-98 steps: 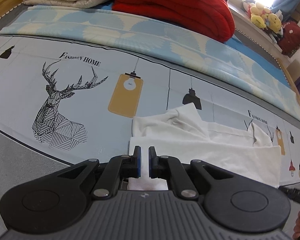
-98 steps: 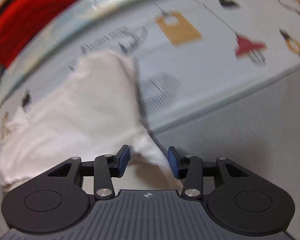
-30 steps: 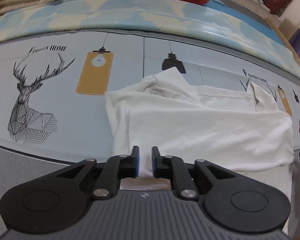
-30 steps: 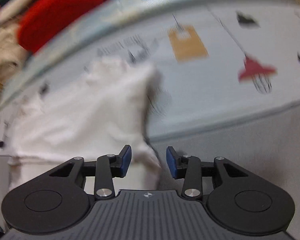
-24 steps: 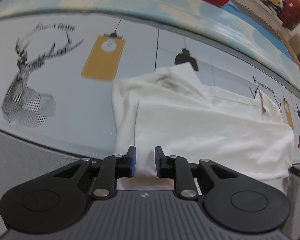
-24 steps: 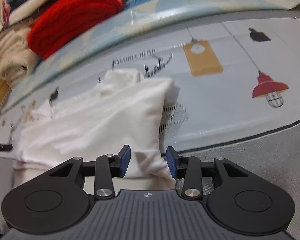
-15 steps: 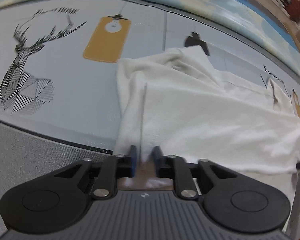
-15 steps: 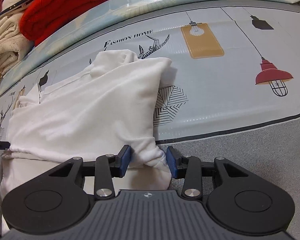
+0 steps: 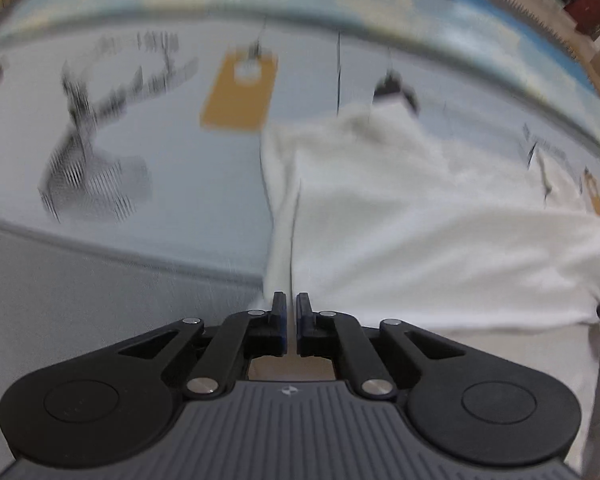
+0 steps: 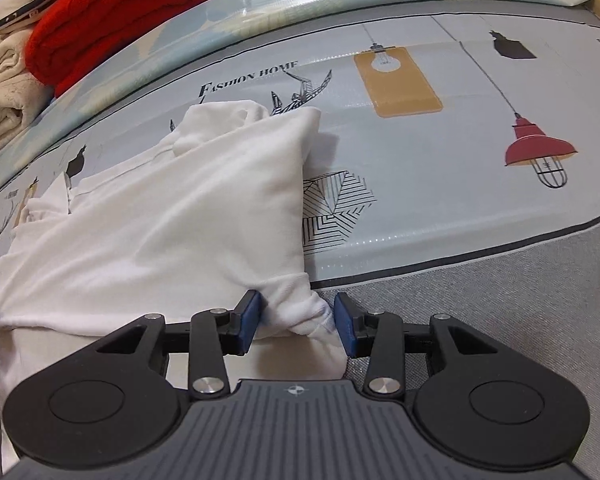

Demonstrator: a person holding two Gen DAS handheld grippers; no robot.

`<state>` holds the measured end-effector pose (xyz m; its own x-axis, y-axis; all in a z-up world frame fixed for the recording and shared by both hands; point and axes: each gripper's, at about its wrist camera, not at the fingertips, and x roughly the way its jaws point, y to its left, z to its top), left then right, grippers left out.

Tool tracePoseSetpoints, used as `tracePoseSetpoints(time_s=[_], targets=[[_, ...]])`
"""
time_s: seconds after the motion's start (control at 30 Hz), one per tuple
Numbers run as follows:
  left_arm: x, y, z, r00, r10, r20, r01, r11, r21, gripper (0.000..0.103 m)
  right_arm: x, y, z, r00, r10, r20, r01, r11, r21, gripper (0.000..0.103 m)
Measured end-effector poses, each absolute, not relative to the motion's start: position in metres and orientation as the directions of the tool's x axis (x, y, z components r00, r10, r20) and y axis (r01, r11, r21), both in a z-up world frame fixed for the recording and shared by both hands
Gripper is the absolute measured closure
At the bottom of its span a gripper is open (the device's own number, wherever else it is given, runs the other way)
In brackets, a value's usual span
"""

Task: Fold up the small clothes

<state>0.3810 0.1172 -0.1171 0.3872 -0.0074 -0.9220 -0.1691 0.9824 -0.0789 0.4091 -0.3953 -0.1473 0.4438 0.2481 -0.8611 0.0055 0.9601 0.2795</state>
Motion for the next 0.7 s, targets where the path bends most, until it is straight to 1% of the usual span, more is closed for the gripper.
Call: tracePoseSetpoints(time_s=[0.1,0.17,0.2,0.27,0.3,0.37,0.43,0.5,0.57,0.63,0.7], targets=[[0.382,0.108,-0.109,0.438,-0.022,-0.899,-0.117,0.990,-0.082,0.094,0.408,-0.395,-0.143,0.456,0.233,-0.859,0.019,0.963,0.270,0.060],[0.386,0.103,-0.123,0.405,-0.060,-0.913,-0.075,0.992,-0.098,0.094,0.408,-0.394,-0.145,0.446,0.218,-0.868,0.028,0.966,0.257,0.060],[0.387,0.100,-0.132,0.373,-0.055,-0.926,-0.060,0.995,-0.083,0.094,0.408,-0.392,-0.147,0.436,0.203,-0.877,0.036,0.970,0.242,0.060],[0.386,0.098,-0.151,0.311,0.009,-0.950,-0.045,0.999,-0.005,0.093,0.406,-0.390,-0.150,0.428,0.181,-0.886,0.047,0.974,0.221,0.059],[0.383,0.100,-0.150,0.321,0.014,-0.947,-0.054,0.999,-0.003,0.093,0.405,-0.389,-0.148,0.430,0.173,-0.886,0.048,0.976,0.213,0.060],[0.380,0.104,-0.137,0.349,0.001,-0.937,-0.079,0.996,-0.028,0.092,0.401,-0.386,-0.138,0.451,0.149,-0.880,0.054,0.980,0.193,0.060],[0.372,0.104,-0.115,0.410,-0.018,-0.912,-0.063,0.997,-0.048,0.090,0.393,-0.387,-0.123,0.497,0.130,-0.858,0.061,0.981,0.184,0.060],[0.364,0.101,-0.101,0.456,-0.029,-0.890,-0.037,0.998,-0.052,0.081,0.382,-0.388,-0.103,0.552,0.111,-0.827,0.076,0.980,0.182,0.060],[0.352,0.094,-0.088,0.494,-0.026,-0.869,-0.018,0.999,-0.040,0.077,0.367,-0.385,-0.081,0.598,0.071,-0.798,0.096,0.983,0.159,0.060],[0.338,0.091,-0.076,0.521,-0.018,-0.854,-0.004,1.000,-0.024,0.077,0.348,-0.381,-0.061,0.643,0.046,-0.764,0.098,0.985,0.142,0.060],[0.318,0.089,-0.060,0.553,-0.023,-0.833,0.006,1.000,-0.024,0.077,0.326,-0.379,-0.042,0.687,0.051,-0.725,0.074,0.987,0.140,0.060]])
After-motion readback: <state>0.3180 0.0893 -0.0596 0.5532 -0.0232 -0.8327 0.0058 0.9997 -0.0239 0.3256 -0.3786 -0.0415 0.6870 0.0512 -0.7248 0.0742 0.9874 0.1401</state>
